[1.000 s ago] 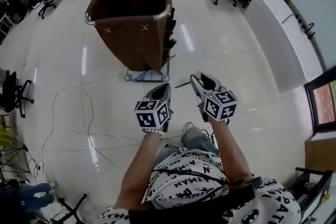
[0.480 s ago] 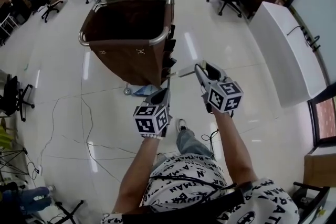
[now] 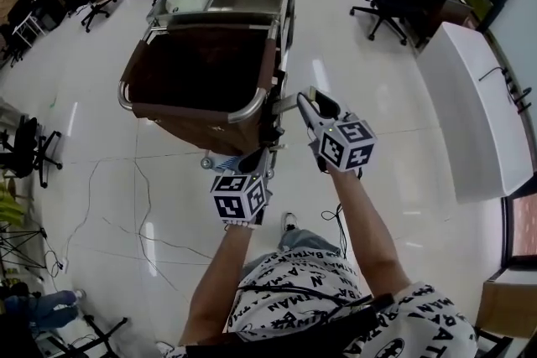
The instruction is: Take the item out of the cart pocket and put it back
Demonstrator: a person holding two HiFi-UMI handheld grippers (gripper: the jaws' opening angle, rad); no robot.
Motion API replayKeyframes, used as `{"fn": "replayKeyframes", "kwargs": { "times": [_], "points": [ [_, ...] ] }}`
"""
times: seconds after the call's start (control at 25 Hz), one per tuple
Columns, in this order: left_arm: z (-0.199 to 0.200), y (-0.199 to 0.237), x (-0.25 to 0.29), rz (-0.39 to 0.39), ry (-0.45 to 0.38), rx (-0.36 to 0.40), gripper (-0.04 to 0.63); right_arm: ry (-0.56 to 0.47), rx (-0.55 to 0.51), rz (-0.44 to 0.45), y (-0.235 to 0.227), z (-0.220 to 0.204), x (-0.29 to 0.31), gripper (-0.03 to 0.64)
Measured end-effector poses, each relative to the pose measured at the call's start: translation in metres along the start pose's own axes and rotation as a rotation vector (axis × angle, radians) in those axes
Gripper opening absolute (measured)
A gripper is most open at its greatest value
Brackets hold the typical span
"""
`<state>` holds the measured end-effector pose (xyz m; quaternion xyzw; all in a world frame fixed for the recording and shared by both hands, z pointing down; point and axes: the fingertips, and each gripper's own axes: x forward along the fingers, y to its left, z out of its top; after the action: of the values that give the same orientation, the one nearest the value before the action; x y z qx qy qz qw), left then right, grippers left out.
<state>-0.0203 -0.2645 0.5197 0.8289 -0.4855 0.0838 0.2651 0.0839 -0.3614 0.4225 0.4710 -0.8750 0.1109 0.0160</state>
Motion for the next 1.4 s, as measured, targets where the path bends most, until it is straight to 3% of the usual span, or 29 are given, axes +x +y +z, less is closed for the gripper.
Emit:
{"fn": "replayKeyframes", "kwargs": {
  "times": [0.36, 0.8, 1.2, 1.24, 1.28, 1.4],
  "points": [
    [-0.010, 0.020, 0.037, 0.058, 0.055, -0.013, 0.003, 0.175, 0.017, 0.055, -0.027, -0.082, 0.055, 0.143],
    [-0.017, 0.030, 0.064, 0.093, 0.094, -0.035, 0.003, 0.407, -0.095, 0.122, -0.019, -0.173, 0.100, 0.141],
    [-0.026, 0.035, 0.064, 0.118, 0.109, -0.061, 0.003, 0.402, -0.096, 0.131, -0.020, -0.179, 0.099, 0.155],
    [-0.023, 0.035, 0.065, 0.116, 0.105, -0.059, 0.003, 0.401, -0.098, 0.133, -0.022, -0.178, 0.100, 0.178],
    [-0.018, 0.036, 0.068, 0.111, 0.098, -0.055, 0.003, 0.398, -0.098, 0.132, -0.026, -0.175, 0.101, 0.295],
    [-0.014, 0.036, 0.065, 0.095, 0.085, -0.049, 0.003, 0.358, -0.069, 0.106, -0.032, -0.158, 0.092, 0.299]
  ]
}}
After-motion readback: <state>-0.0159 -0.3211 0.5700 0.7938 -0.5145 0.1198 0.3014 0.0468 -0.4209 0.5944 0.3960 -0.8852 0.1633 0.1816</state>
